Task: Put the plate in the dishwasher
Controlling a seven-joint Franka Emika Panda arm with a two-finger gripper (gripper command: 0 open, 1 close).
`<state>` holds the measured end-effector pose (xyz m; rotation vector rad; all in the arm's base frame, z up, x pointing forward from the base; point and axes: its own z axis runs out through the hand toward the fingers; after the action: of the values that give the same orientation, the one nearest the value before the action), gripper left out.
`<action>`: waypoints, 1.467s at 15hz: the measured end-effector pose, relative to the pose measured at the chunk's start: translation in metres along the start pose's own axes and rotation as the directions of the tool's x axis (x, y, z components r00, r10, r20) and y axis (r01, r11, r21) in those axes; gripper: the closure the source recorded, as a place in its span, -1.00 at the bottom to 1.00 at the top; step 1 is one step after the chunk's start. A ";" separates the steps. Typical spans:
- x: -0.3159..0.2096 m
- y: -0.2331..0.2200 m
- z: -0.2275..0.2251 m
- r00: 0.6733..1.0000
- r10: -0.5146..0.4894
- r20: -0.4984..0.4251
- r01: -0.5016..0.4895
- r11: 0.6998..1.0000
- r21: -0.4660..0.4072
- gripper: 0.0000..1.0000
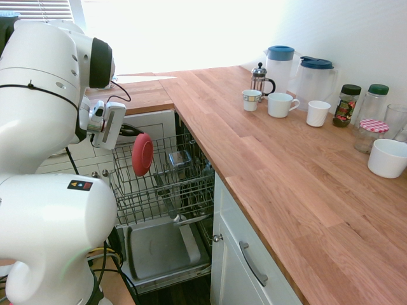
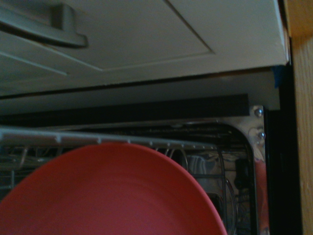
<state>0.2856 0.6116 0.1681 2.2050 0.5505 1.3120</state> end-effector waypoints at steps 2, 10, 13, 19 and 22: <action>0.000 -0.004 -0.002 1.000 -0.014 0.000 0.014 1.000 0.028 1.00; -0.015 -0.017 0.020 0.994 -0.081 0.066 0.073 0.989 0.125 -1.00; -0.014 -0.018 0.021 0.994 -0.080 0.068 0.070 0.988 0.135 -1.00; -0.016 -0.019 0.027 0.992 -0.066 0.112 0.048 0.987 0.151 -1.00; -0.017 -0.020 0.029 0.988 -0.057 0.143 0.031 0.984 0.176 -1.00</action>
<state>0.3021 0.6108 0.1325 2.3934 0.6748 1.1033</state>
